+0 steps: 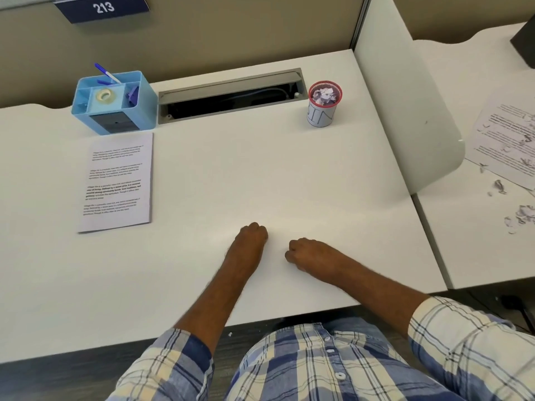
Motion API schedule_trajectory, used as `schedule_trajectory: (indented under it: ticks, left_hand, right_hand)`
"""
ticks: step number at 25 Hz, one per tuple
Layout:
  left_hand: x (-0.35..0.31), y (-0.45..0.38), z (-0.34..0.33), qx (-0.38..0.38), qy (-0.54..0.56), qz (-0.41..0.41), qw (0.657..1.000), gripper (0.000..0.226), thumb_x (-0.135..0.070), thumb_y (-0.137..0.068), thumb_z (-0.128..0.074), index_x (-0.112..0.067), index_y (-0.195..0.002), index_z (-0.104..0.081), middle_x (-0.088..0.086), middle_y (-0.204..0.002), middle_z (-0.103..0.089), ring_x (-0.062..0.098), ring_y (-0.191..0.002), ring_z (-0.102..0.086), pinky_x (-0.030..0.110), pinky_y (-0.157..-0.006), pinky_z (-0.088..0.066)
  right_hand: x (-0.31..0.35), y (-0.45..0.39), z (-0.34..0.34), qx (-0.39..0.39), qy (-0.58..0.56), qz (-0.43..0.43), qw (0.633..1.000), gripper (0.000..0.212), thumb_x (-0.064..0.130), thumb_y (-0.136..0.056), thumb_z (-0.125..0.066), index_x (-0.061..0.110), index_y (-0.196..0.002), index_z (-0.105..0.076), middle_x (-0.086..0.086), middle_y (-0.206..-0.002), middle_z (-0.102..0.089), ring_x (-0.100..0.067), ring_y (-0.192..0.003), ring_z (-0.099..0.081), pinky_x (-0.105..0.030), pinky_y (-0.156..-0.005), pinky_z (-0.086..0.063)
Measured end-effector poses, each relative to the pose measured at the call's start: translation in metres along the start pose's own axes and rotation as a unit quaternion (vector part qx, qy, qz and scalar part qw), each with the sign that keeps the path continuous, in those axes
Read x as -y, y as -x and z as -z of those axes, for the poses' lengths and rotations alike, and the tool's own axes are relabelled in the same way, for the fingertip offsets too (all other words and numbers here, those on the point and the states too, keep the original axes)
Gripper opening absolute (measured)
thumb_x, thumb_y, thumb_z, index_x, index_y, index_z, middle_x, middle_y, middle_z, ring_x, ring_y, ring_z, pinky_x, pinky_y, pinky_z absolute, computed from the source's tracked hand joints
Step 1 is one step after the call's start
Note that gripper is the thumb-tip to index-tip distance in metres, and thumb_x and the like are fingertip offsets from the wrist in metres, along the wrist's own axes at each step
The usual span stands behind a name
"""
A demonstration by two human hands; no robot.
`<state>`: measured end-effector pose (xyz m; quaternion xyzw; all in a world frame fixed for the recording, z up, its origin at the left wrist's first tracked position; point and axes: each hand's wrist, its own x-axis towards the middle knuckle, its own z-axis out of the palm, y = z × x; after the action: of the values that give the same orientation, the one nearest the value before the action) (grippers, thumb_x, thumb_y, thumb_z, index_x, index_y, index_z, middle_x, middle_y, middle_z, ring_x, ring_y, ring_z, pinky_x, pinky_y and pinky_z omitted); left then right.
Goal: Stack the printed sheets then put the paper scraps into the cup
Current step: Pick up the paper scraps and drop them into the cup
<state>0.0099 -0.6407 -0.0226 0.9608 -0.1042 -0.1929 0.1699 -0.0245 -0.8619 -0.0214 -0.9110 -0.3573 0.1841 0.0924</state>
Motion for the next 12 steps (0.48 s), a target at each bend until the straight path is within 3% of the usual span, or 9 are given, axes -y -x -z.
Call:
schedule_trajectory:
  ticks: [2, 4, 6, 10, 12]
  left_hand:
    - [0.002, 0.005, -0.008, -0.025, -0.026, -0.016, 0.999, 0.018, 0.010, -0.089, -0.055, -0.007, -0.089, -0.059, 0.010, -0.090, -0.056, 0.030, -0.080, -0.053, 0.050, -0.065, -0.054]
    - [0.005, 0.007, -0.011, -0.035, -0.001, -0.017, 0.999, 0.018, 0.010, -0.092, -0.053, -0.008, -0.089, -0.058, 0.008, -0.092, -0.055, 0.028, -0.083, -0.051, 0.050, -0.068, -0.053]
    - [0.005, 0.007, -0.006, -0.050, 0.077, -0.004, 0.996, 0.018, 0.001, -0.098, -0.050, -0.011, -0.091, -0.060, 0.003, -0.096, -0.056, 0.023, -0.090, -0.052, 0.041, -0.076, -0.049]
    - [0.007, 0.009, 0.011, -0.108, 0.228, 0.054, 0.966, 0.015, -0.005, -0.102, -0.054, -0.015, -0.095, -0.062, -0.006, -0.098, -0.062, 0.002, -0.089, -0.056, 0.015, -0.076, -0.041]
    - [0.007, 0.007, 0.024, -0.117, 0.256, 0.088, 0.956, 0.012, -0.009, -0.102, -0.056, -0.016, -0.097, -0.065, -0.009, -0.096, -0.067, -0.002, -0.089, -0.060, 0.013, -0.074, -0.043]
  right_hand:
    - [-0.003, -0.003, 0.002, -0.020, -0.026, -0.019, 0.999, 0.016, -0.010, -0.077, -0.065, 0.001, -0.088, -0.063, -0.015, -0.083, -0.060, -0.033, -0.068, -0.059, -0.040, -0.051, -0.050]
    - [-0.012, -0.001, 0.007, -0.029, -0.103, -0.078, 0.991, 0.016, -0.002, -0.084, -0.060, 0.002, -0.097, -0.067, -0.016, -0.095, -0.063, -0.034, -0.080, -0.060, -0.041, -0.067, -0.051]
    - [-0.029, 0.005, 0.015, -0.060, -0.191, -0.155, 0.967, 0.017, 0.005, -0.085, -0.061, 0.008, -0.099, -0.071, -0.010, -0.098, -0.066, -0.028, -0.086, -0.062, -0.035, -0.075, -0.046]
    - [-0.064, 0.030, 0.034, -0.155, -0.317, -0.269, 0.896, 0.014, 0.005, -0.080, -0.070, 0.016, -0.089, -0.074, 0.005, -0.086, -0.069, -0.008, -0.075, -0.063, -0.016, -0.069, -0.046]
    - [-0.079, 0.040, 0.046, -0.193, -0.354, -0.301, 0.864, 0.013, 0.006, -0.080, -0.072, 0.017, -0.086, -0.074, 0.009, -0.082, -0.072, -0.002, -0.070, -0.062, -0.010, -0.065, -0.044]
